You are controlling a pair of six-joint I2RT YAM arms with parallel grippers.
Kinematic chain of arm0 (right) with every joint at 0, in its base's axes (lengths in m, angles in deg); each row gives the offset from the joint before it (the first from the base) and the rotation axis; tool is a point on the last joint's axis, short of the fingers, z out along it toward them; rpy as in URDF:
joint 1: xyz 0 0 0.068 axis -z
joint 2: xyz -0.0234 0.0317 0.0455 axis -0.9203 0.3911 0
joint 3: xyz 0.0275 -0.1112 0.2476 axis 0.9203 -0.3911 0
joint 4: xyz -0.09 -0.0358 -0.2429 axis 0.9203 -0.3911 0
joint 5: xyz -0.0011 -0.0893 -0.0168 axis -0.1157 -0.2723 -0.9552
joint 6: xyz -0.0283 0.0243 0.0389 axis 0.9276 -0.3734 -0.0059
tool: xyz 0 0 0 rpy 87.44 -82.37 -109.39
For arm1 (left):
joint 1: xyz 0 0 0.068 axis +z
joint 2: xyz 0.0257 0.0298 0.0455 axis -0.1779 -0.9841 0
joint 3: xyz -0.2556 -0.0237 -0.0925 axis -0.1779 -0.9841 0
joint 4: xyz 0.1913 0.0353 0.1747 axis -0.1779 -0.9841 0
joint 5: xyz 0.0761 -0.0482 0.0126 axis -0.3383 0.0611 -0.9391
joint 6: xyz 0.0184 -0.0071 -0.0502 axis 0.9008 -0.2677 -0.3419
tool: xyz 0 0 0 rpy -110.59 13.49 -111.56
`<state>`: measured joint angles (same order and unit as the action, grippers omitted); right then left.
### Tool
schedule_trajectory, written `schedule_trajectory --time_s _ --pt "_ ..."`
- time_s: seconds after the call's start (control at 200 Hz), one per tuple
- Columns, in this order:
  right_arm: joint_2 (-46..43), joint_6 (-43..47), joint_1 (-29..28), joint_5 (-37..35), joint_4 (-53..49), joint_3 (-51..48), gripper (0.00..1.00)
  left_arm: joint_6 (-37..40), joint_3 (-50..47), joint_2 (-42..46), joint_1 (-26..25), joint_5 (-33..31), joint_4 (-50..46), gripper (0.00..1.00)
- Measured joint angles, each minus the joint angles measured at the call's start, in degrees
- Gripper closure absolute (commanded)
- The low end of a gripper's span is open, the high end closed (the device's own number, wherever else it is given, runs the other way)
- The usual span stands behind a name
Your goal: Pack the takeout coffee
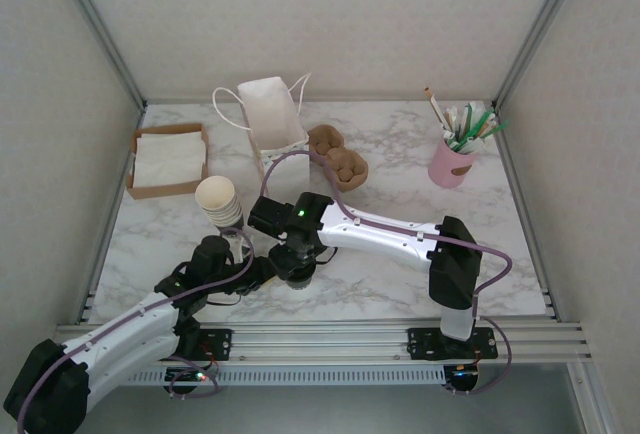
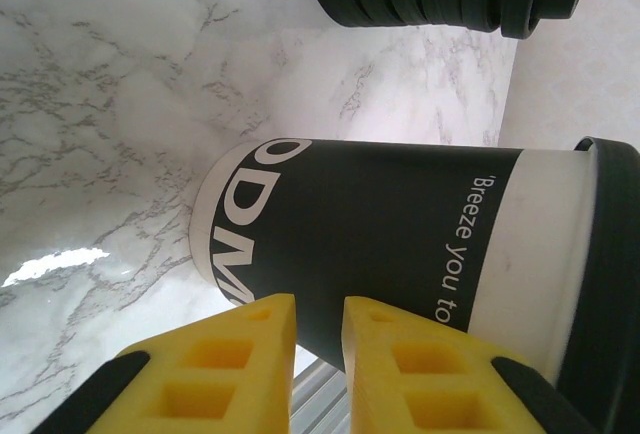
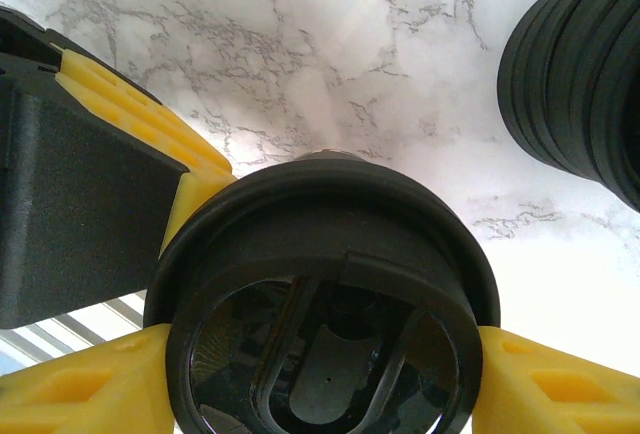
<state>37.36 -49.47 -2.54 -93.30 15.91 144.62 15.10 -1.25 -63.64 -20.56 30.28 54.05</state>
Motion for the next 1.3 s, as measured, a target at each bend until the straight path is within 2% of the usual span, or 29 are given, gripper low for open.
schedule_trajectory --time_s 1.302 --pt "3.45 -0.68 -0.13 -0.66 -3.67 3.74 0.33 1.55 0.22 2.97 0.76 -2.56 -3.23 0.77"
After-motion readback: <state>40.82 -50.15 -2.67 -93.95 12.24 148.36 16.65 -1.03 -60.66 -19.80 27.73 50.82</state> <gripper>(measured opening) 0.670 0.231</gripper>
